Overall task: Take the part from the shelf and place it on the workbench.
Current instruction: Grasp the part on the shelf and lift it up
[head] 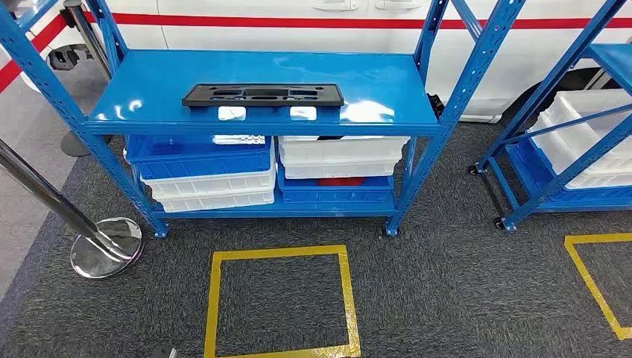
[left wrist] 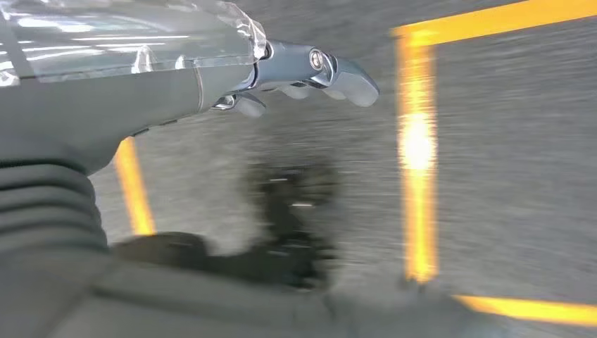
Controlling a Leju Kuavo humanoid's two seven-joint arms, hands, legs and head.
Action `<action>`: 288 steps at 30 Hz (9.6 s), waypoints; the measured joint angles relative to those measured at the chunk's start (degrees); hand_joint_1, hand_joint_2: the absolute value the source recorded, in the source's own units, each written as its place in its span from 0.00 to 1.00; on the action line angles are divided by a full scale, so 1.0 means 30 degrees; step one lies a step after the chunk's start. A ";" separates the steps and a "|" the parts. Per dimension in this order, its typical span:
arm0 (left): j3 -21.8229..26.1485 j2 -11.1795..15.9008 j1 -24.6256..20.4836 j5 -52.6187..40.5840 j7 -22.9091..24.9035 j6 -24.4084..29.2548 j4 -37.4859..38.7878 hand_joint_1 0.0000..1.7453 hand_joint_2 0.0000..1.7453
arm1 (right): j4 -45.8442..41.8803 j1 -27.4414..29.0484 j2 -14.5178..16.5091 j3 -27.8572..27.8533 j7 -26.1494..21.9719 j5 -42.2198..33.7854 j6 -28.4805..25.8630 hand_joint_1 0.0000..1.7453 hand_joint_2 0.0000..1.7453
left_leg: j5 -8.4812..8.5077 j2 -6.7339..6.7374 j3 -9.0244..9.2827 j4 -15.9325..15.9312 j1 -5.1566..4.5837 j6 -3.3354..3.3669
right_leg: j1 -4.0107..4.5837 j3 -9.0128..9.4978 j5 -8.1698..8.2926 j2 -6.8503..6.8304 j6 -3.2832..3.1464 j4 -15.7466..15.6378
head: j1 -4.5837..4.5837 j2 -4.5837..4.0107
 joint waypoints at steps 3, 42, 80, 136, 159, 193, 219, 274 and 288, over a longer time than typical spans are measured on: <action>0.0000 0.0000 0.0084 0.0000 0.0007 0.0000 -0.0092 0.00 1.00 | 0.0088 0.0007 -0.0004 0.0000 -0.0002 0.0000 -0.0008 0.00 1.00 | -0.0023 -0.0022 0.0074 -0.0010 -0.0059 -0.0003 | 0.0070 0.0930 0.1421 -0.0011 -0.0228 -0.2158 | 0.0000 0.0000; 0.5970 -0.1107 0.3635 -0.9176 -0.0089 0.0995 0.7955 0.00 0.00 | -0.6182 -0.6797 0.0645 -0.5313 -0.0357 0.7995 -0.1279 0.00 0.00 | -0.0612 0.0321 -0.0043 0.0584 -0.0070 -0.0618 | 0.0171 0.2909 0.3175 -0.0109 -0.0990 -0.6498 | -0.0002 0.0000; 1.5403 -0.2810 -0.1155 -2.2918 -0.1384 0.2608 0.7879 0.00 0.00 | -0.4097 -1.2403 0.4124 -0.3743 -0.8114 2.2968 -0.4066 0.00 0.00 | -0.0590 0.0283 -0.1640 0.3036 -0.0029 -0.0793 | 0.0271 0.2538 0.3335 -0.0243 -0.1206 -0.6171 | -0.0007 0.0000; 1.9730 -0.3240 -0.2743 -2.7054 -0.0800 0.3180 0.7569 0.00 0.00 | -1.3806 -1.8767 0.1765 1.4996 -0.4064 2.6837 -0.8428 0.00 0.00 | -0.2096 0.0090 -0.0983 0.3825 -0.0048 -0.0779 | 0.0419 0.0757 0.4717 -0.0004 -0.1611 -0.6228 | -0.0011 0.0000; 1.9744 -0.3275 -0.2721 -2.6984 -0.0590 0.3350 0.7531 0.00 0.00 | -1.4584 -1.8630 0.1740 1.5393 -0.3898 2.6851 -0.7940 0.00 0.00 | -0.0528 0.0057 0.0867 -0.0392 -0.0043 -0.0242 | 0.0147 0.0147 0.4930 -0.0112 -0.0678 -0.5779 | -0.0004 0.0000; 1.9759 -0.3401 -0.2507 -2.6917 -0.1098 0.3541 0.7516 0.00 0.00 | -1.4074 -1.9029 0.2342 1.6721 -0.3277 2.6569 -0.6235 0.00 1.00 | 0.0340 0.0125 -0.0401 -0.0162 -0.0023 -0.0467 | 0.0330 0.1467 0.4084 -0.0125 -0.1004 -0.6245 | -0.0007 0.0000; 1.9751 -0.3422 -0.2794 -2.7494 -0.0891 0.3304 0.7511 0.00 0.00 | -0.7896 -2.0731 0.2920 1.5712 0.0064 2.9824 -0.7014 0.00 1.00 | 0.0434 0.0024 -0.0919 0.0342 0.0033 -0.0083 | 0.0258 0.0540 0.3432 -0.0188 -0.0775 -0.4174 | -0.0005 0.0000; 2.0110 -0.3342 -0.2648 -2.6622 -0.2512 0.2831 0.7511 0.00 1.00 | -1.8814 -2.2433 0.1433 0.7870 -0.8366 0.8470 0.1068 1.00 1.00 | 0.0644 0.0129 -0.1351 0.0440 0.0056 -0.0037 | 0.0224 -0.0013 0.1464 -0.0230 -0.0344 -0.2262 | -0.0007 0.0000; 2.0343 -0.3415 -0.2763 -2.6234 -0.3757 0.2306 0.7511 0.00 1.00 | -2.3242 -1.9488 -0.0011 0.6903 -0.7253 -0.2756 0.7152 1.00 1.00 | -0.0787 0.0079 -0.1903 0.2215 -0.0017 -0.0682 | 0.0180 0.1456 0.3834 -0.0257 -0.1215 -0.6146 | -0.0009 0.0000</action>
